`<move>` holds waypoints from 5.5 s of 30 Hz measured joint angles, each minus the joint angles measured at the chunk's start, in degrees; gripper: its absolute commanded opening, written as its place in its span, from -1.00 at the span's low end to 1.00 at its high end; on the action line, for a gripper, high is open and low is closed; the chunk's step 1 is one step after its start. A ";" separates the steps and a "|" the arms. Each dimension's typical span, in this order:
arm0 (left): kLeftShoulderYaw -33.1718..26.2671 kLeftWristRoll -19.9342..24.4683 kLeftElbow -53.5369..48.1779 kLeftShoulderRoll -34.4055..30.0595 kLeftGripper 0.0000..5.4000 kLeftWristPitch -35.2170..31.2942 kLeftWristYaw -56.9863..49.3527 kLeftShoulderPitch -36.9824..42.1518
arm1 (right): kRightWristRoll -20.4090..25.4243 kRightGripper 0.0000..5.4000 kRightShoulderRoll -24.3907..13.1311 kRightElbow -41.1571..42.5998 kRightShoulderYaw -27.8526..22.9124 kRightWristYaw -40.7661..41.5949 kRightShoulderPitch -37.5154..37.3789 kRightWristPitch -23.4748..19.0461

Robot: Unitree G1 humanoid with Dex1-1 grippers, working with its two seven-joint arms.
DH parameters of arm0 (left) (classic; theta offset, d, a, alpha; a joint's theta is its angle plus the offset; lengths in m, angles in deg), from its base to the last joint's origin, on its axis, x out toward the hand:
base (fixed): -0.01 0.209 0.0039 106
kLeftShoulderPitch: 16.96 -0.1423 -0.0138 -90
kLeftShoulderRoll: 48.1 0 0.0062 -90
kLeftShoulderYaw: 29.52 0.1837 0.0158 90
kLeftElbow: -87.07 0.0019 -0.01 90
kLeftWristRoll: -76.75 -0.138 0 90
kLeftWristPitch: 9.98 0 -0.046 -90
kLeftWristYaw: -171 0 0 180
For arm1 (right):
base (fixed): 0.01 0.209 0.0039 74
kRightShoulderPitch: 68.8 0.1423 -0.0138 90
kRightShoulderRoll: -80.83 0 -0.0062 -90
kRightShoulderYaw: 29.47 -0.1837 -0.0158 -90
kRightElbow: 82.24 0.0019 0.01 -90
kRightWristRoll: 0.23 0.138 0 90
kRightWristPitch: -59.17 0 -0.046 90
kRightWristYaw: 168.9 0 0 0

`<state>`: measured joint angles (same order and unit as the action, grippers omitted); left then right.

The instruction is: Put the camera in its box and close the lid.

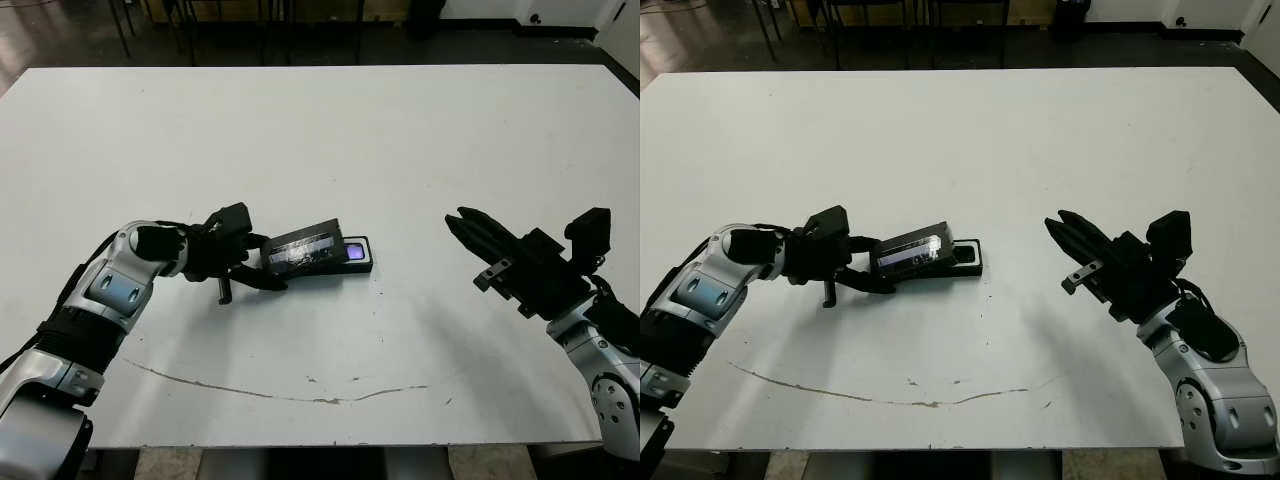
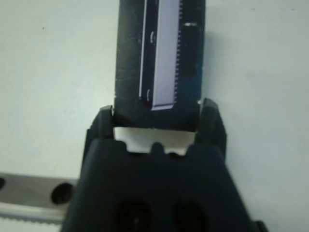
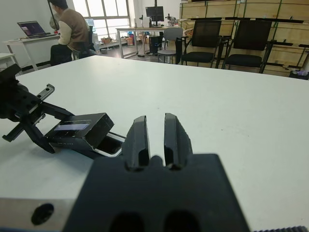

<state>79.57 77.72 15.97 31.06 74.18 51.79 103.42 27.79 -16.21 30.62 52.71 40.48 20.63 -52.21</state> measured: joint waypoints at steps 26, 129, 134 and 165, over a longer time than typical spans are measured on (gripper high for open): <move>1.48 -2.04 9.54 4.44 -0.72 -0.80 1.23 6.23 | -0.13 -1.00 0.16 -0.87 0.28 0.62 -0.53 2.58; -20.20 10.40 -31.58 5.48 0.13 -10.68 -26.19 -17.17 | -0.10 -1.00 1.84 -2.04 1.24 -0.16 -0.61 4.08; -14.47 7.15 -35.71 12.52 -0.32 -12.93 -35.37 -16.96 | -0.10 -1.00 2.20 -2.65 1.22 -0.02 -0.37 4.37; 3.45 -7.05 -26.53 25.76 -1.00 -32.79 -45.76 -14.44 | 0.35 -1.00 2.56 -2.66 0.58 -0.14 -0.44 4.84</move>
<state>83.02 70.67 -10.56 56.82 41.39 6.03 88.97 28.14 -13.65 27.96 53.29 40.34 20.18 -47.37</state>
